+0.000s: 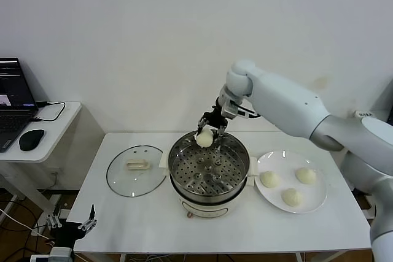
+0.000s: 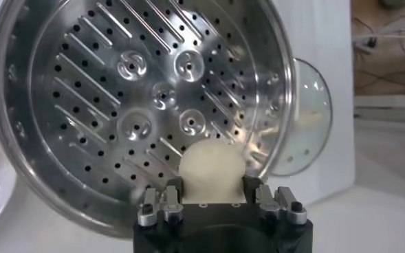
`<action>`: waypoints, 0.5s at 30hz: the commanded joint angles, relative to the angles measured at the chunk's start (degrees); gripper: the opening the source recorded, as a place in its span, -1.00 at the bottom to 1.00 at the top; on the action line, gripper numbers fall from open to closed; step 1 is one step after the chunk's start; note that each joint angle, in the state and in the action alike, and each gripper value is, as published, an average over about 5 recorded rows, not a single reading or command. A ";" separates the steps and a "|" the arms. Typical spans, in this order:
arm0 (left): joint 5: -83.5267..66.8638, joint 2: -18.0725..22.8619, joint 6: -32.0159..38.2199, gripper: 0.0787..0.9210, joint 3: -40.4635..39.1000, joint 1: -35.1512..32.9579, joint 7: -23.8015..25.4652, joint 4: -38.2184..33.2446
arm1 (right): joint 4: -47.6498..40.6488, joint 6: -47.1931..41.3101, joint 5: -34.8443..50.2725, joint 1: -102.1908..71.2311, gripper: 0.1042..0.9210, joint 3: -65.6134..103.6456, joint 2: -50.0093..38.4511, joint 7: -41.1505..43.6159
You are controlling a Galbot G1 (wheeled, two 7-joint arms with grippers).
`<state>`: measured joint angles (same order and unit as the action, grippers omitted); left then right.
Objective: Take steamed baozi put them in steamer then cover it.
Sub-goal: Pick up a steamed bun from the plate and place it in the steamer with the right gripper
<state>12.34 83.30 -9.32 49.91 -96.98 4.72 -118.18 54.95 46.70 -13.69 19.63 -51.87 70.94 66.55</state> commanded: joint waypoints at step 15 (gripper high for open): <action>0.36 -0.03 0.09 0.77 -0.93 0.88 -0.04 1.70 | -3.72 0.79 -4.01 -2.92 0.07 -0.89 1.61 -0.06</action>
<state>12.71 83.32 -9.27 48.98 -96.07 4.66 -116.51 51.59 47.19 -16.89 16.93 -52.42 72.51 66.49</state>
